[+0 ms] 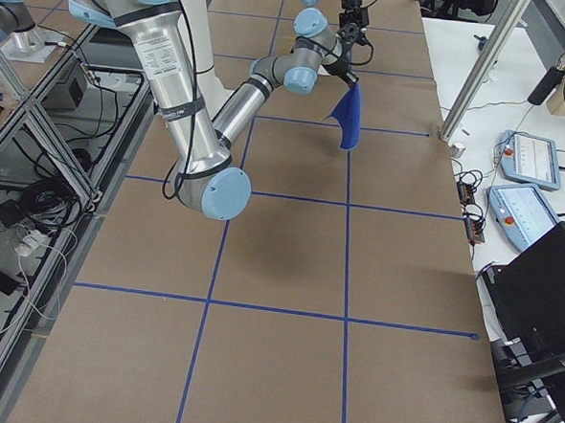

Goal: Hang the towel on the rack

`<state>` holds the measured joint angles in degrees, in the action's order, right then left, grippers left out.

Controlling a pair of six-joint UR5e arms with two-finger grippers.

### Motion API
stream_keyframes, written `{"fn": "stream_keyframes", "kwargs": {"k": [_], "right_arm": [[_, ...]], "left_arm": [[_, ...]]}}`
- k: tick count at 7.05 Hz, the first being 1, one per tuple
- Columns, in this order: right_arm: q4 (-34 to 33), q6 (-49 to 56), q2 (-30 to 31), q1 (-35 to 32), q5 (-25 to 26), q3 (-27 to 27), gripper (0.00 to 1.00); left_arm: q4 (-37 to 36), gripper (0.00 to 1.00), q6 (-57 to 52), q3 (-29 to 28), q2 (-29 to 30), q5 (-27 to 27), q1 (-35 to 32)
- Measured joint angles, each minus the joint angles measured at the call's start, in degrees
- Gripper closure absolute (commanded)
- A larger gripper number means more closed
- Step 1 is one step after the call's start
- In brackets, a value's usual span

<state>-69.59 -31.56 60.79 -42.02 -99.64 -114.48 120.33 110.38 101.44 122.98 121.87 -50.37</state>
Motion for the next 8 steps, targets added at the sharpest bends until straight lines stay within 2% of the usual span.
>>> {"fn": "stream_keyframes", "kwargs": {"k": [3,4,5,6,8], "right_arm": [[0.0,-4.3,-4.4,5.8,7.4,0.0,1.00],[0.1,-5.1,-5.0,6.9,8.9,-0.1,1.00],[0.2,-5.4,-5.3,7.6,9.8,-0.4,1.00],[0.2,-5.6,-5.4,7.9,10.2,-0.9,1.00],[0.4,-5.7,-5.7,8.3,11.2,-1.3,1.00]], "left_arm": [[4.7,0.01,13.8,-1.3,2.5,-9.3,5.9],[5.9,0.03,17.2,-2.1,3.3,-10.9,7.5],[6.9,0.14,19.6,-2.5,3.7,-12.1,8.9],[7.4,0.18,20.7,-2.5,3.8,-13.2,9.8],[9.4,0.19,22.9,-2.4,3.9,-13.8,10.4]]}}
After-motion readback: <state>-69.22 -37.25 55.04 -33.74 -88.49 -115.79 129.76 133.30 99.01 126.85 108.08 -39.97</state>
